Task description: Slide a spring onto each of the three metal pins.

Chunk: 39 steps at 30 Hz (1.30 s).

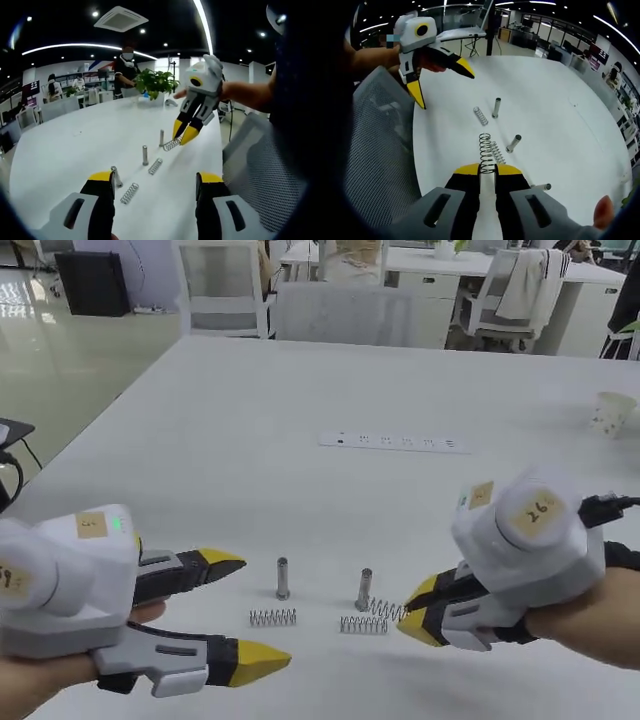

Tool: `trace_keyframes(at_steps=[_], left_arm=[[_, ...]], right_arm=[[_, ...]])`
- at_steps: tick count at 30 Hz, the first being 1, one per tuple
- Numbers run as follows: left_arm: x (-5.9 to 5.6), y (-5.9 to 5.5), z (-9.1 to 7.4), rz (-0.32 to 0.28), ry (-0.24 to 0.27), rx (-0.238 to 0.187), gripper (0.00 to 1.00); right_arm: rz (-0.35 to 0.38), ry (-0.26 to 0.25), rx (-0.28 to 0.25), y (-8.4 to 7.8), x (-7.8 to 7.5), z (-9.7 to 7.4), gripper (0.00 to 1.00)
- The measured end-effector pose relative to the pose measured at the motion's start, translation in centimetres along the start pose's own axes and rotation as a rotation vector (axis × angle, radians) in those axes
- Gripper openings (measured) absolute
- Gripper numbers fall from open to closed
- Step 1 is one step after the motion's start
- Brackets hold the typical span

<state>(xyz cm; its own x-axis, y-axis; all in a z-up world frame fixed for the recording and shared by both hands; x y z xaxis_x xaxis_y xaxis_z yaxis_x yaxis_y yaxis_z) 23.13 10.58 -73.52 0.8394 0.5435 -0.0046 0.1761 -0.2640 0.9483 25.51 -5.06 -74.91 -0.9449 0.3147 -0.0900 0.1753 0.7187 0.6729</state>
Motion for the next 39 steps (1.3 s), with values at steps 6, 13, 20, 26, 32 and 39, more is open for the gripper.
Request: trace_keyframes(at_steps=[6, 13, 20, 26, 32, 39], left_arm=[[-0.5, 0.5, 0.6, 0.015, -0.037, 0.005, 0.59], [-1.0, 1.2, 1.3, 0.033, -0.074, 0.004, 0.56], [-1.6, 1.5, 1.9, 0.059, -0.106, 0.018, 0.54], [-1.6, 1.9, 2.5, 0.073, -0.123, 0.012, 0.51], [-1.6, 2.1, 3.0, 0.091, -0.139, 0.016, 0.47], [-1.5, 2.0, 3.6, 0.116, -0.149, 0.025, 0.42]], right_arm=[[-0.014, 0.011, 0.001, 0.4, 0.3, 0.2, 0.08], [-0.034, 0.021, -0.003, 1.1, 0.9, 0.2, 0.08], [-0.054, 0.030, -0.005, 1.7, 1.0, 0.2, 0.08], [-0.075, 0.041, -0.009, 2.3, 1.3, 0.2, 0.08], [-0.091, 0.047, -0.007, 2.7, 1.4, 0.2, 0.08], [-0.101, 0.060, 0.005, 2.7, 1.6, 0.5, 0.08]])
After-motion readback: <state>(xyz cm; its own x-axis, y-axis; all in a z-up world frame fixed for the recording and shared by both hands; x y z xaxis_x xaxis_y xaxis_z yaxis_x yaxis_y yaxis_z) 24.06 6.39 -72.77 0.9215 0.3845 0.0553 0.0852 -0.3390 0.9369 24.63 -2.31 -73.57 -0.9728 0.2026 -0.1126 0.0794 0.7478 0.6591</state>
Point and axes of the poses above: the centre of the closed fingertips' face, and the gripper's own axes: z roughly forward along the fingers, x roughly to its left, y roughly out of its top, the point moved 4 cm from there along -z, roughly backward along the fingers, and after that the axes turned 3 degrees about -x, right-handed, at the moved point
